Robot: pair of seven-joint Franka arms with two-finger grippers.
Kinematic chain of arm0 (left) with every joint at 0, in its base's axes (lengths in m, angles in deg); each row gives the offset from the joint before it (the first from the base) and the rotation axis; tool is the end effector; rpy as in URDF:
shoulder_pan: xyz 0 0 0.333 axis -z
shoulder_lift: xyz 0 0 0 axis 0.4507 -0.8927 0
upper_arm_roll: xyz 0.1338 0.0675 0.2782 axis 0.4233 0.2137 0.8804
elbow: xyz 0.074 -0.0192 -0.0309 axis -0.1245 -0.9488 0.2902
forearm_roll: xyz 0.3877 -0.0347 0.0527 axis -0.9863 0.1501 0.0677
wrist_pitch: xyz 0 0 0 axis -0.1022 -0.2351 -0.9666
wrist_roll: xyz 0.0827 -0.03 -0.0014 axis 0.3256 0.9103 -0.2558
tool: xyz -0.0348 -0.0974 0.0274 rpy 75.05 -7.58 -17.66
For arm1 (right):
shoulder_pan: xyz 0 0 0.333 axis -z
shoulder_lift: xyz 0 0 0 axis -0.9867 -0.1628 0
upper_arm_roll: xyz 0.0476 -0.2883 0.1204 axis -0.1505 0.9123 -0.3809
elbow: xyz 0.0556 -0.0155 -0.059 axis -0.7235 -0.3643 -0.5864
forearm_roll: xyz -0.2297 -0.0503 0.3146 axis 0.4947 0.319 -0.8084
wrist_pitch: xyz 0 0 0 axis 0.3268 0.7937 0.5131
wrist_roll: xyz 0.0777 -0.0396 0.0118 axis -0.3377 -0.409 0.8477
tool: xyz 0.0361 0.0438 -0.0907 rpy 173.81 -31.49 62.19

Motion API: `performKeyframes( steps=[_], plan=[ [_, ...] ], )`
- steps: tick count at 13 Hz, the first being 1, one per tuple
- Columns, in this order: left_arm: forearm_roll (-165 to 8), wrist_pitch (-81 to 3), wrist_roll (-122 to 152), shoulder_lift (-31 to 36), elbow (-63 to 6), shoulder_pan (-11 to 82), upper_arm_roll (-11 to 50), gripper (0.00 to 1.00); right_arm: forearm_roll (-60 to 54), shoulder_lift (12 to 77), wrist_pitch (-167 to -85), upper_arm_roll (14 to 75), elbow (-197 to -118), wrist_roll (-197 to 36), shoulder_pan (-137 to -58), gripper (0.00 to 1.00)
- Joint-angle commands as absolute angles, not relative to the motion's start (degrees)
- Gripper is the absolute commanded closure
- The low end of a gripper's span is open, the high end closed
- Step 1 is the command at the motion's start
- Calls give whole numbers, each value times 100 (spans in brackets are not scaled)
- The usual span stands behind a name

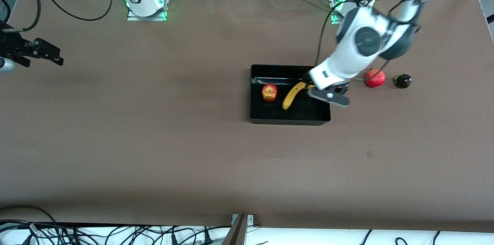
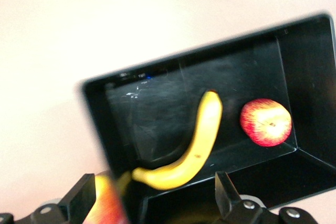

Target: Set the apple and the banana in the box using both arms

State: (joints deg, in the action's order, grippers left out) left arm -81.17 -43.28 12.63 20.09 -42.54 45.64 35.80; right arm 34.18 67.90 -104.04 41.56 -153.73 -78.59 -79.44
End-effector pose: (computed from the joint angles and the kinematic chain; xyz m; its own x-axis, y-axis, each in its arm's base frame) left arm 0.5451 -0.2117 0.3952 0.9715 -0.2366 -0.0111 -0.2344 -0.9673 0.0970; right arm 0.5546 -0.0327 0.5882 0.9979 0.0581 -0.0286 0.0580 -0.9983 -0.0051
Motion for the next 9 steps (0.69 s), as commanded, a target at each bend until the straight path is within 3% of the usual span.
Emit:
performKeyframes(
  steps=[1, 3, 6, 9],
  plan=[
    [-8093, -3742, 804, 2784, -4371, 4489, 4106, 0, 3330, 6805, -10326, 4139, -15294, -7916, -7949, 0],
    [-8625, -3048, 785, 3215, -4258, 4263, 4160, 0, 3330, 6805, -10326, 4121, -15294, -7916, -7958, 0],
    [-8981, -2661, 741, 3525, -4117, 3850, 4178, 0, 3330, 6805, -10326, 4121, -15294, -7916, -7958, 0],
    [-8990, -1720, 645, 3350, -3266, 3549, 4178, 0, 3330, 6805, -10326, 4121, -15294, -7916, -7958, 0]
  ],
)
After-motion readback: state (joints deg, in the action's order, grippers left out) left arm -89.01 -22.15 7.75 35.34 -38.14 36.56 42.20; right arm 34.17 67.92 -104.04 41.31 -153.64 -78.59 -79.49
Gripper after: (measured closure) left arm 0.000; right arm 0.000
